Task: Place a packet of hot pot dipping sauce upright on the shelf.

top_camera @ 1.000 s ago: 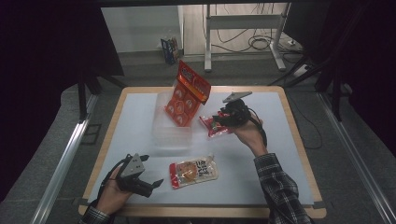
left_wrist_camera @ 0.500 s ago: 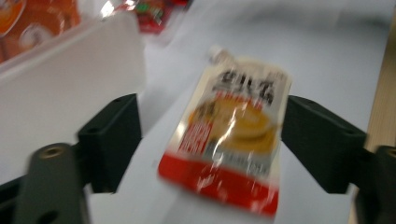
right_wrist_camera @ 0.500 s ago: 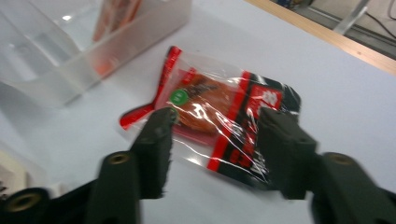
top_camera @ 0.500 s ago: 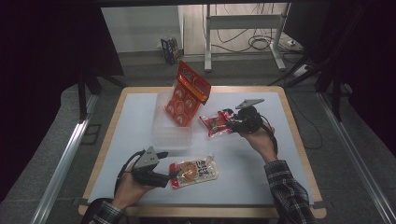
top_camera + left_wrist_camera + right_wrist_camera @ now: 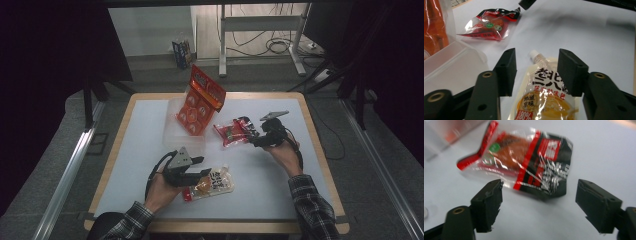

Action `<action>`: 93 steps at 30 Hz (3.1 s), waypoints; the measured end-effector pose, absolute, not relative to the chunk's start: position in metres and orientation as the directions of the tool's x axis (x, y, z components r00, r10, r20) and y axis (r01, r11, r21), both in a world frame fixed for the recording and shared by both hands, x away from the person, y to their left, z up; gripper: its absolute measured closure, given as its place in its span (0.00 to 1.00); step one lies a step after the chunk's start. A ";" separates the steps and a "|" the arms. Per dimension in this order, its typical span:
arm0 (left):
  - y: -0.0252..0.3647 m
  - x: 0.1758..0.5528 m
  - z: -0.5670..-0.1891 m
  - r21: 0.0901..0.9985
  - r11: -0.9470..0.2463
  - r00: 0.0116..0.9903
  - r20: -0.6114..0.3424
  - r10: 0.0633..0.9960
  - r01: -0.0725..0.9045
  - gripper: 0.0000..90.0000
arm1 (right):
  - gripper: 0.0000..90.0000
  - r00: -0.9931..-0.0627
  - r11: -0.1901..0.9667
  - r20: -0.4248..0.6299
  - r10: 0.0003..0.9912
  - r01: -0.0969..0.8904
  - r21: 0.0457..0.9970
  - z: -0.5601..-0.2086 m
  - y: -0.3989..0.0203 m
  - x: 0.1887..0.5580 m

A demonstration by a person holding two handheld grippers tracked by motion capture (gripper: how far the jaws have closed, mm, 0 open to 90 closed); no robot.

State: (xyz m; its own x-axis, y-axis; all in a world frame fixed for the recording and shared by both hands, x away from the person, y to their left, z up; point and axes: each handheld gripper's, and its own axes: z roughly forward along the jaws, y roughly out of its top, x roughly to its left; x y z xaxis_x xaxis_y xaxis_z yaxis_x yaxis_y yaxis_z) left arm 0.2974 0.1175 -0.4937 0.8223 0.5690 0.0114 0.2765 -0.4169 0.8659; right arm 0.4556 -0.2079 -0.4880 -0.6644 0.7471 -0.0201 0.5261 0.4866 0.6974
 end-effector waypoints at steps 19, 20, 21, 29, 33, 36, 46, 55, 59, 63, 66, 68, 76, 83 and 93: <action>0.134 0.286 -0.501 0.861 -0.434 0.822 0.035 0.568 0.264 0.26 | 0.19 -0.641 0.397 0.160 0.751 0.631 0.666 -0.521 -0.213 0.471; 0.133 0.286 -0.502 0.858 -0.444 0.825 0.042 0.563 0.259 0.26 | 0.21 -0.637 0.388 0.168 0.752 0.634 0.668 -0.520 -0.213 0.472; 0.132 0.286 -0.502 0.857 -0.446 0.827 0.044 0.561 0.258 0.26 | 0.23 -0.634 0.383 0.174 0.753 0.638 0.668 -0.520 -0.214 0.472; 0.129 0.286 -0.503 0.852 -0.458 0.833 0.048 0.552 0.255 0.25 | 0.61 -0.575 0.350 0.149 0.804 0.661 0.664 -0.518 -0.219 0.474; 0.128 0.286 -0.504 0.850 -0.462 0.834 0.050 0.550 0.253 0.25 | 0.76 -0.534 0.304 0.173 0.828 0.686 0.661 -0.516 -0.221 0.475; 0.128 0.286 -0.504 0.849 -0.465 0.835 0.053 0.547 0.251 0.25 | 0.95 -0.544 0.304 0.181 0.820 0.680 0.667 -0.517 -0.220 0.474; 0.129 0.286 -0.504 0.849 -0.466 0.835 0.055 0.548 0.250 0.24 | 0.84 -0.599 0.401 0.068 0.798 0.611 0.682 -0.505 -0.199 0.467; 0.129 0.286 -0.504 0.848 -0.467 0.832 0.060 0.551 0.248 0.24 | 0.69 -0.653 0.444 0.031 0.757 0.547 0.710 -0.495 -0.168 0.481; 0.131 0.286 -0.505 0.849 -0.469 0.832 0.066 0.551 0.243 0.21 | 0.89 -0.669 0.447 0.017 0.743 0.515 0.731 -0.495 -0.140 0.497; 0.132 0.285 -0.504 0.850 -0.470 0.832 0.072 0.550 0.237 0.18 | 0.92 -0.673 0.457 0.008 0.740 0.511 0.728 -0.499 -0.119 0.508; 0.134 0.284 -0.503 0.852 -0.470 0.831 0.079 0.550 0.230 0.17 | 0.93 -0.675 0.515 -0.047 0.737 0.514 0.686 -0.510 -0.097 0.521; 0.134 0.284 -0.503 0.852 -0.472 0.831 0.083 0.550 0.227 0.17 | 0.96 -0.674 0.532 -0.067 0.735 0.513 0.673 -0.514 -0.093 0.523; 0.135 0.283 -0.503 0.848 -0.481 0.832 0.092 0.548 0.223 0.16 | 0.99 -0.700 0.575 -0.087 0.709 0.502 0.646 -0.515 -0.099 0.510; 0.130 0.283 -0.504 0.839 -0.492 0.838 0.083 0.539 0.233 0.16 | 0.99 -0.696 0.556 -0.055 0.716 0.520 0.648 -0.514 -0.127 0.476; 0.117 0.286 -0.504 0.826 -0.494 0.849 0.038 0.527 0.271 0.17 | 0.98 -0.689 0.549 -0.046 0.723 0.533 0.644 -0.512 -0.161 0.426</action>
State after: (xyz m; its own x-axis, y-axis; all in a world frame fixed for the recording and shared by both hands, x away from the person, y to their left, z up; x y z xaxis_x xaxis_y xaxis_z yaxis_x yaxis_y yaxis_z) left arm 0.2856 0.1172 -0.5039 0.8488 0.5274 0.0376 0.2705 -0.4942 0.8262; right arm 0.4264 -0.1606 -0.5123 -0.6892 0.7231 -0.0458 0.5331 0.5488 0.6439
